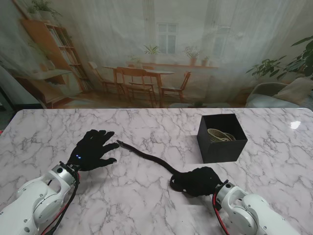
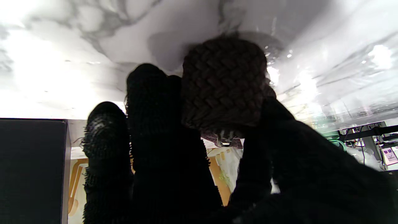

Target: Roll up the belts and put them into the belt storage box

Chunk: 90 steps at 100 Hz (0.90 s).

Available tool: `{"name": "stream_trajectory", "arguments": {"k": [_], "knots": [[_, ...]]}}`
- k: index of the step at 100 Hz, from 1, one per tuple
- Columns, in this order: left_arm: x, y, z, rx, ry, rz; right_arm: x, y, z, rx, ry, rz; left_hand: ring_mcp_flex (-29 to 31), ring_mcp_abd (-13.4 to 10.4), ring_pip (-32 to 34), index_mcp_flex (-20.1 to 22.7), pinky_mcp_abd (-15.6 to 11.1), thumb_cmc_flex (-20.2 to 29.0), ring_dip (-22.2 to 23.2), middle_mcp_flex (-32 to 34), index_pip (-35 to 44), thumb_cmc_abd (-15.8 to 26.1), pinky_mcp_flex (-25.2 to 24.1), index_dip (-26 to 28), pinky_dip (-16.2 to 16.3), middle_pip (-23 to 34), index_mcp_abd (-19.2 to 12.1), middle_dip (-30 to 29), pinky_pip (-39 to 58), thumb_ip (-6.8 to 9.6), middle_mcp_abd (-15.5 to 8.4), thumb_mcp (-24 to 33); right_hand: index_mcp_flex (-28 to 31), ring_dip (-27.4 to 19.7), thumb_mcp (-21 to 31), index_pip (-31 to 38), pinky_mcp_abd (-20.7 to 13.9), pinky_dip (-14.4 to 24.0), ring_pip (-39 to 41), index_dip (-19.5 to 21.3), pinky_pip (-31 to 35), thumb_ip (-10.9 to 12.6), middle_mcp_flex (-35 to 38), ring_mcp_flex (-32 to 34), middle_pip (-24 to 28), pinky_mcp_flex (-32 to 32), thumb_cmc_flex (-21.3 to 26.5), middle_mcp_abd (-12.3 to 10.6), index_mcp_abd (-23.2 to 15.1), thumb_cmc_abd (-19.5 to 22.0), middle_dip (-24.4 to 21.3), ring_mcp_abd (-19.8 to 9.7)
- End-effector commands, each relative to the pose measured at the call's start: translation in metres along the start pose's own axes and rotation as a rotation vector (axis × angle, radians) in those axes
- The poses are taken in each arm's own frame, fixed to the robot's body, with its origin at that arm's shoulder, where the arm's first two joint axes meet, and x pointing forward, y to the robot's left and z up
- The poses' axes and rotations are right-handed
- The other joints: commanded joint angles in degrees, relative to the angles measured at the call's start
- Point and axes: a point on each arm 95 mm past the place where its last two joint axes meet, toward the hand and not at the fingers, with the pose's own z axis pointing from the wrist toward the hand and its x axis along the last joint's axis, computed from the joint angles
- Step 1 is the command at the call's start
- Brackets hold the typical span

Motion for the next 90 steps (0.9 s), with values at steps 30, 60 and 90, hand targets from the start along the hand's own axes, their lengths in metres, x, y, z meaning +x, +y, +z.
{"name": "stream_trajectory", "arguments": {"k": [30,60,90], "knots": [[0.0011,0.0018,0.0001,-0.011,0.001,-0.003,0.0026,-0.0029,-0.0007,-0.004,-0.028,-0.038,-1.3,0.34,-1.61,0.15,1.56,1.39,0.18,-1.84,0.22,1.58,-0.92,0.37,0.88,-0.44,0.72,0.47,-2.17,-1.08,0.43,0.28,-9.3,0.19,6.89,-5.91,5.25,-4.23,9.11,-2.14,3.65,6.66,2.99,0.37,4.6,9.27,10.08,-6.09,-5.93,7.76,-0.94,-1.84],[0.001,0.0017,0.0001,-0.008,0.001,-0.003,0.0038,-0.0012,-0.0008,-0.01,-0.003,0.0,-1.21,0.28,-1.59,0.01,1.7,1.51,0.2,-1.86,0.13,1.61,-0.87,0.31,0.86,-0.38,0.59,0.49,-2.15,-1.07,0.41,0.26,11.28,-0.58,6.74,8.0,8.38,-6.27,9.55,7.18,3.82,6.65,-1.64,0.25,11.05,8.12,11.96,-5.73,-11.29,10.87,2.23,-0.69],[0.0009,0.0018,-0.0003,-0.007,0.0,-0.004,0.004,-0.0062,0.0001,-0.013,-0.059,0.048,-0.91,0.25,-1.5,-0.38,1.72,1.49,0.24,-1.76,-0.07,1.78,-0.83,0.21,0.88,-0.32,0.84,0.5,-2.1,-1.06,0.36,0.27,-18.98,-0.12,5.67,2.02,6.54,-6.51,10.39,1.63,5.68,6.69,1.85,0.28,8.07,10.19,9.05,-6.42,5.37,9.33,-1.36,-0.83]]}}
